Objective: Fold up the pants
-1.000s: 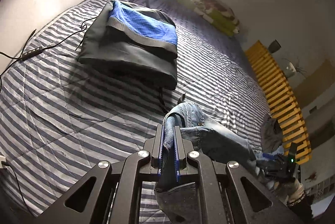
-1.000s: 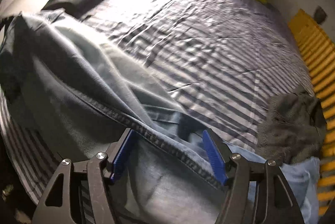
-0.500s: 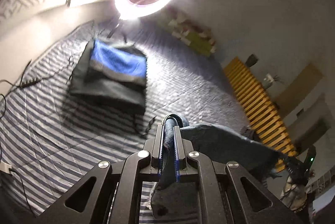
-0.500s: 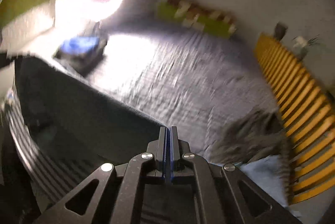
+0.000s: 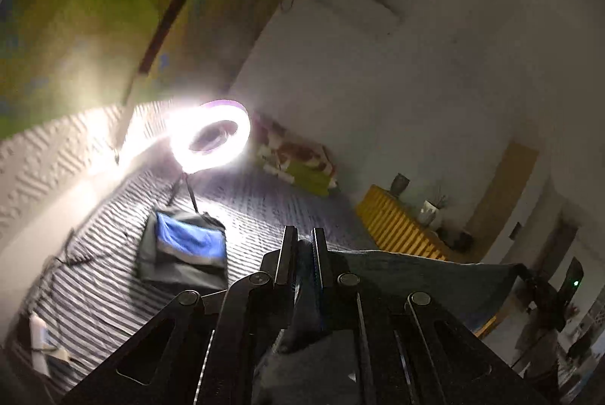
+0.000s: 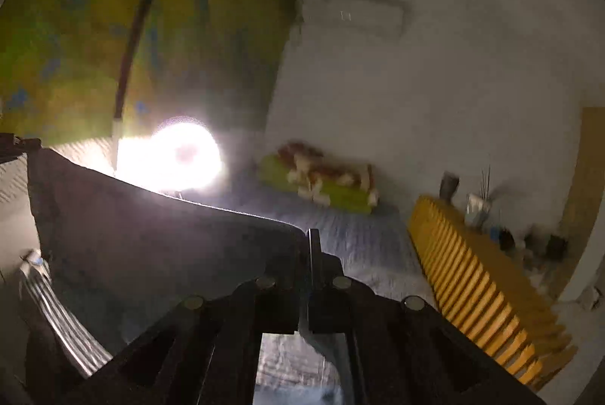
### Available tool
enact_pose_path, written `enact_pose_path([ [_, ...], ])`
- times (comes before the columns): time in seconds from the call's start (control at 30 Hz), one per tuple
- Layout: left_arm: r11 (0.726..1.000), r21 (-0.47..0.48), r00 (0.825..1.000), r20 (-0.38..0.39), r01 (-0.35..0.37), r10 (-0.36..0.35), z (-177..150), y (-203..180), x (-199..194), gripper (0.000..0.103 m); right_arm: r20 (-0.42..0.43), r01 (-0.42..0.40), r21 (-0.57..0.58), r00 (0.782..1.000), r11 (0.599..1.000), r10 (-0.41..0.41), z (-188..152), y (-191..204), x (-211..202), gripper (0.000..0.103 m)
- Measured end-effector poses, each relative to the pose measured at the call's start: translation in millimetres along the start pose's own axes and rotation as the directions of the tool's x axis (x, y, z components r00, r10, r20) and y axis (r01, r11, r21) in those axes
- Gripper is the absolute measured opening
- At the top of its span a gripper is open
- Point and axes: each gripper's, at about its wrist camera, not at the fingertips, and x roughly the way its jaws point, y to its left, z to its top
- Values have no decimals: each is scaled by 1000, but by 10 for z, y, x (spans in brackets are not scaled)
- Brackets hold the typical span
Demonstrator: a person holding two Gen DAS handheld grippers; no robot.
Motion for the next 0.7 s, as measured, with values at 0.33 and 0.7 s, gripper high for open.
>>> enact_pose_path([
  [0.33,973,-22,959,-176,-231,224,-106,770,986,7,-182,-66,-2,981,998,65,-390,385,1600,2],
  [0.7,895,17,793,-456,-446,404,-934,2011,3359,7,-528,-70,-43,848,997,37,-1636,861,4175,2],
])
